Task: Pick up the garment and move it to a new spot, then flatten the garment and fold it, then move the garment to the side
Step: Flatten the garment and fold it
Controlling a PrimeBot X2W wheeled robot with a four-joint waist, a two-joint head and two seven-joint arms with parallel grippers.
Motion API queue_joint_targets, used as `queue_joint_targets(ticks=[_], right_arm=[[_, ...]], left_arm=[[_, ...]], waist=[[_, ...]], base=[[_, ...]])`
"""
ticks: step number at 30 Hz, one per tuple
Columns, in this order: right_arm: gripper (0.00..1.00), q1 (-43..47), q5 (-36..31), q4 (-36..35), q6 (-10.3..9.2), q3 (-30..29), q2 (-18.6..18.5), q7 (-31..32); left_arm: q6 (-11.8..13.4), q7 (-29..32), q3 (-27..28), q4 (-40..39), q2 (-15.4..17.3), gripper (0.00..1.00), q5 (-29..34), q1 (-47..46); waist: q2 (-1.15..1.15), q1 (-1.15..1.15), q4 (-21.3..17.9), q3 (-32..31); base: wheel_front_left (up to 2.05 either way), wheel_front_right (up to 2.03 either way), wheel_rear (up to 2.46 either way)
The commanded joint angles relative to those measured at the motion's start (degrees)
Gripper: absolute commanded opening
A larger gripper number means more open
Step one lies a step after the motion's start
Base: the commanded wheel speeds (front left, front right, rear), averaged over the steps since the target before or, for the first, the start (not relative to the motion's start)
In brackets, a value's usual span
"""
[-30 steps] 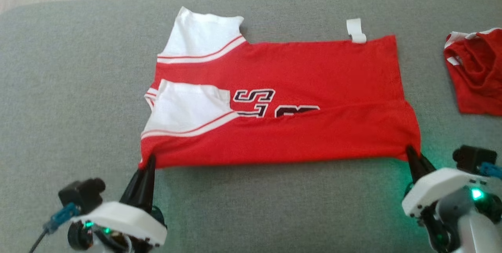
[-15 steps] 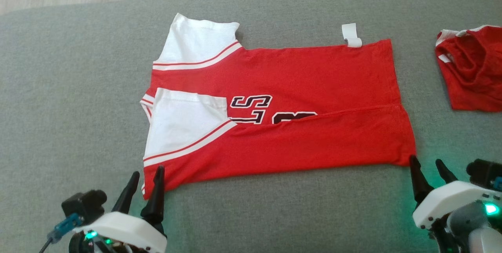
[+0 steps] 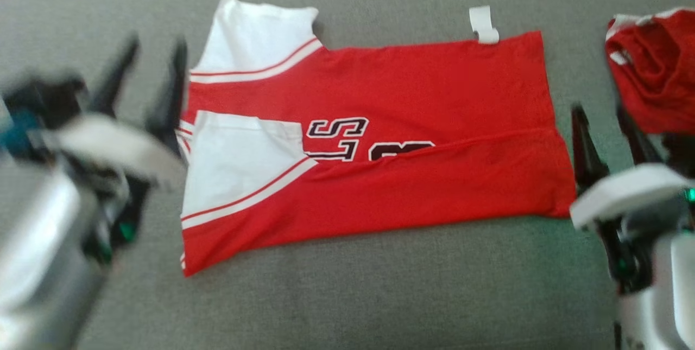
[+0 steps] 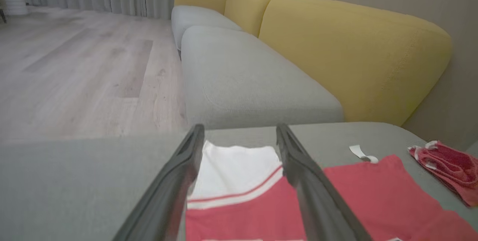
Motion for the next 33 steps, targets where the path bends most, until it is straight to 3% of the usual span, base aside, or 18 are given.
queue_joint_targets(ticks=[1,8,15,26,31,32,33], right_arm=[[1.0,-3.7,-1.1,-2.8,-0.04,2.6,-0.4,0.2],[1.0,-12.1,-0.5,-3.2,-0.04,9.1,-0.4,0.2],[1.0,-16.2,1.1,-4.0,-0.04,13.0,-0.4,-1.5],[1.0,-19.4,1.7,-3.8,-0.04,16.5,-0.4,-3.4],[1.0,-19.9,2.2,-3.1,-0.04,17.1,-0.4,-4.0],[1.0,-19.9,2.2,-3.1,-0.04,17.1,-0.4,-4.1],[1.0,-20.0,2.1,-3.0,-0.04,17.0,-0.4,-4.1]], left_arm=[[-1.1,1.9,3.1,-0.2,3.1,1.0,1.1,-7.1],[-4.5,10.7,1.1,9.6,5.6,1.0,4.3,-23.9],[-6.5,18.2,-1.7,18.1,7.1,1.0,6.1,-31.5],[-5.5,24.6,-2.7,26.0,9.0,1.0,7.4,-36.9],[-6.0,26.9,-3.4,26.8,8.1,1.0,5.9,-36.3],[-6.1,27.4,-3.6,26.6,8.0,0.95,5.8,-36.2],[-6.2,27.9,-3.9,26.5,7.9,0.66,5.8,-36.2]], waist=[[0.0,-0.01,-1.4,2.8],[0.0,-0.01,-5.9,10.2],[0.0,-0.01,-9.4,16.1],[0.0,-0.01,-12.8,21.5],[0.0,-0.01,-12.8,21.9],[0.0,-0.01,-12.7,21.9],[0.0,-0.01,-12.6,21.9]], base=[[0.0,0.0,0.0],[0.0,0.0,0.0],[0.0,0.0,0.0],[0.0,0.0,0.0],[0.0,0.0,0.0],[0.0,0.0,0.0],[0.0,0.0,0.0]])
